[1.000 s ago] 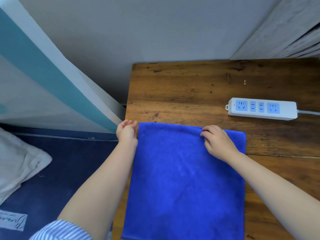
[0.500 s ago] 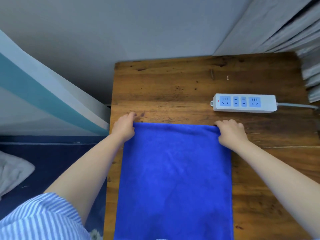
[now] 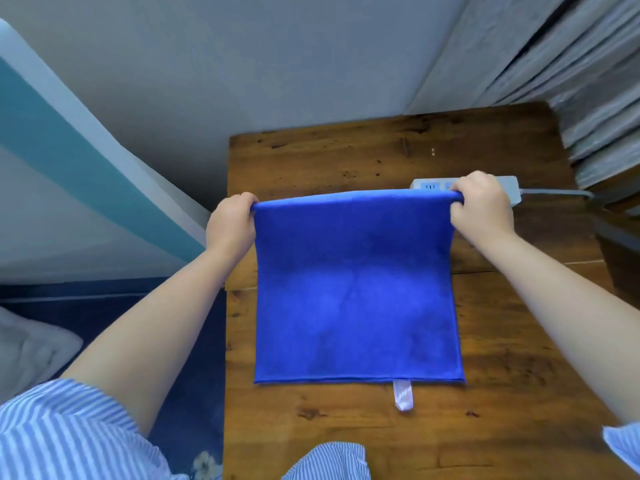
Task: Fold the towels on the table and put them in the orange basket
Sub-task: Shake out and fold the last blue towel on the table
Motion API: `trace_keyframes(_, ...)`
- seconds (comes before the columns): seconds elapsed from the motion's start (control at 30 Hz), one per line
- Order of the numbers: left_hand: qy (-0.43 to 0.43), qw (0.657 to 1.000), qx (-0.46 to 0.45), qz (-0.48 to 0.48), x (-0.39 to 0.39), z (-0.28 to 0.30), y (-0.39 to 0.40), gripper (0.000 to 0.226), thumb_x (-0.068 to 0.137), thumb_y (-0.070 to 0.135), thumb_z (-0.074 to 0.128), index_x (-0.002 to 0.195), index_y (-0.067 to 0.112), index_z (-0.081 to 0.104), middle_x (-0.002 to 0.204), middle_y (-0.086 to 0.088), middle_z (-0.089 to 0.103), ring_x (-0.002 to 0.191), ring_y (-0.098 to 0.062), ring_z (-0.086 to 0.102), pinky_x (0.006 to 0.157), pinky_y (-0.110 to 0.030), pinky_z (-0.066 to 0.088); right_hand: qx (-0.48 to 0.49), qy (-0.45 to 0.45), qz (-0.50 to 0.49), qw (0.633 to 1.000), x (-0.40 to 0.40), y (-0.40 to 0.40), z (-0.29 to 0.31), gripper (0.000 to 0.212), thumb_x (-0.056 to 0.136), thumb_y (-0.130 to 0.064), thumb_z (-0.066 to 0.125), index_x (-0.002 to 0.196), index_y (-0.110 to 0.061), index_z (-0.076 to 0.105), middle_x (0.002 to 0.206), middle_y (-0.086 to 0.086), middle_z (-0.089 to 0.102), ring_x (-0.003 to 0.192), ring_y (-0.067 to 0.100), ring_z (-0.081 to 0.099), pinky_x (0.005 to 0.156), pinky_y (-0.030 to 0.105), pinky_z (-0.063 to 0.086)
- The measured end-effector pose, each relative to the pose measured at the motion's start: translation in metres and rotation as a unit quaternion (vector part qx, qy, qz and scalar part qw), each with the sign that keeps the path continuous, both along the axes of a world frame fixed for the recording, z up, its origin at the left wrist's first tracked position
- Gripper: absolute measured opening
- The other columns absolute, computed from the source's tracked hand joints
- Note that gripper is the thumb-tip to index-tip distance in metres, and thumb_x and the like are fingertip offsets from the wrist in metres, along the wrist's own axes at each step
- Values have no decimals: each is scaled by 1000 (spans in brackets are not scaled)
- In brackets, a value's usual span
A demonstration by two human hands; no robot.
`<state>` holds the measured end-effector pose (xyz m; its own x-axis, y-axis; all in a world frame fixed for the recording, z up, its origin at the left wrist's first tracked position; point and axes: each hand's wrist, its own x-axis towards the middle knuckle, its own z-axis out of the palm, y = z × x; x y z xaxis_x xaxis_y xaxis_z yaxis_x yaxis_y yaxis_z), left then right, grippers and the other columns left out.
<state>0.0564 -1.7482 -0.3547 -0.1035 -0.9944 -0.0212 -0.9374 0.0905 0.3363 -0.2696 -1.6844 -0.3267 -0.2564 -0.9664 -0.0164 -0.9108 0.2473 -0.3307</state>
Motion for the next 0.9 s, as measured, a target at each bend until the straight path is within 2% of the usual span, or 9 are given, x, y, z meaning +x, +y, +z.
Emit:
trace_keyframes(0.1,-32,996,-2,-84,19,4,32,17,88,2,47,95,1,62,93,-16,65,90,-34,55,64,-34,37,-9,-7,49,999,7,35,3,11,77,7,53,84,6,61,89,25,60,88,38,51,76,39,40)
trace_keyframes(0.23,-68,979,61,-183,48,1,86,10,83,0,57,90,-4,63,89,-19,65,88,-35,57,66,-38,42,3,-18,91,996,12,95,-8,13,65,17,56,72,7,60,77,26,60,78,40,55,69,39,40)
trace_keyframes(0.3,-75,959,62,-267,55,1,108,9,69,-7,70,75,-5,63,72,-19,63,71,-35,61,53,-37,45,16,-17,112,993,14,120,-16,17,56,21,57,66,8,59,71,26,59,74,42,57,68,42,43)
trace_keyframes(0.37,-95,935,39,-339,59,2,130,27,45,-10,82,57,1,60,53,-12,58,48,-28,58,35,-27,43,33,-8,129,991,17,143,-23,19,53,22,59,64,6,60,69,25,60,72,42,58,67,43,45)
trace_keyframes(0.47,-108,919,53,-375,63,2,154,35,33,-5,87,49,6,58,46,-5,54,40,-21,55,29,-17,36,57,6,143,988,22,170,-28,20,54,20,62,64,2,61,70,21,61,72,38,58,69,41,45)
trace_keyframes(0.53,-138,903,60,-403,64,-4,166,30,41,0,86,56,7,60,53,-5,57,49,-21,59,33,-17,40,50,11,149,988,22,182,-31,22,51,21,63,62,2,60,67,20,61,69,38,58,66,42,46)
trace_keyframes(0.6,-216,887,115,-392,64,-13,175,11,76,10,66,85,6,62,84,-7,63,83,-21,60,59,-26,49,43,22,148,988,23,194,-34,24,48,22,65,60,2,60,64,19,61,65,38,59,62,42,47)
trace_keyframes(0.67,-293,857,171,-388,66,-25,181,18,92,15,42,105,11,54,104,-4,58,101,-20,50,77,-31,44,42,32,149,987,23,206,-38,24,48,22,67,60,2,63,64,18,63,65,38,61,61,43,49)
trace_keyframes(0.9,-354,843,164,-371,55,-41,196,24,88,2,43,109,12,50,107,-5,55,101,-23,48,67,-29,33,15,67,160,985,21,222,-50,22,47,18,77,61,2,71,64,17,67,63,38,64,58,47,52)
